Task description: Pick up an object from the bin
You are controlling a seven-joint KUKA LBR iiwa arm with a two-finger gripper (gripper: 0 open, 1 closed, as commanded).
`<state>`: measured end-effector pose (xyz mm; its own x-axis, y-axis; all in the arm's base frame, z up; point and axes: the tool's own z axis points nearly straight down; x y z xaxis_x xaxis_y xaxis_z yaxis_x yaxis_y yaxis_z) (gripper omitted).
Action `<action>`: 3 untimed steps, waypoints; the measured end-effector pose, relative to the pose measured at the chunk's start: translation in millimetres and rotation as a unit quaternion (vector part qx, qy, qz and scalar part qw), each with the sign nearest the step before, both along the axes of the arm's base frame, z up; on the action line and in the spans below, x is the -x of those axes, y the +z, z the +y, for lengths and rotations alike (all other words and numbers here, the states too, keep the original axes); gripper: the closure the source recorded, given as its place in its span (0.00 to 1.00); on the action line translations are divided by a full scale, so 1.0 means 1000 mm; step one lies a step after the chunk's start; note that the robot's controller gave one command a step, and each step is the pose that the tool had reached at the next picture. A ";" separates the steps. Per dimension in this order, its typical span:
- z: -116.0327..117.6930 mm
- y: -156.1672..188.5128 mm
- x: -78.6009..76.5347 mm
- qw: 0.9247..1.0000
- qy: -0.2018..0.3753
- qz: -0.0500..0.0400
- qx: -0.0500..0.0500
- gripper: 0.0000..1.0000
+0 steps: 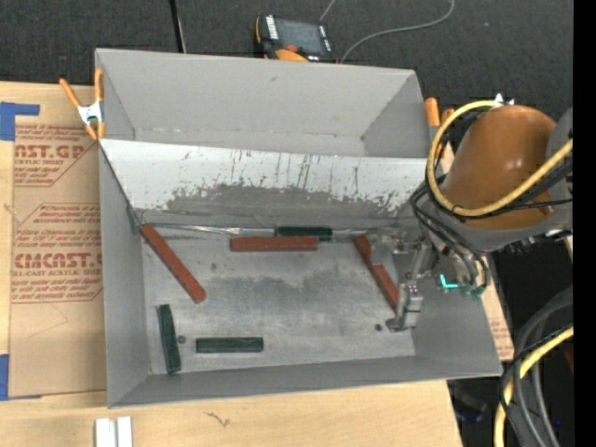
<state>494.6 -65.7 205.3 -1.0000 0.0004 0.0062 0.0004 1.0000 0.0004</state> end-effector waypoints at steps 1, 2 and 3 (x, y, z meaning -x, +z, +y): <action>-0.044 -0.133 -0.055 1.000 -0.021 -0.002 0.000 0.00; -0.089 -0.117 -0.020 0.987 -0.163 -0.003 0.001 0.00; -0.081 -0.129 -0.023 0.953 -0.304 -0.003 -0.002 0.00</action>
Offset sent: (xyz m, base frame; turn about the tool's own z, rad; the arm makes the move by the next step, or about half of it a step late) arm 0.0552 -0.0436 -0.1284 0.0411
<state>517.6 -146.7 76.5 -0.8151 0.5793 0.0022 0.5793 0.8151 0.0070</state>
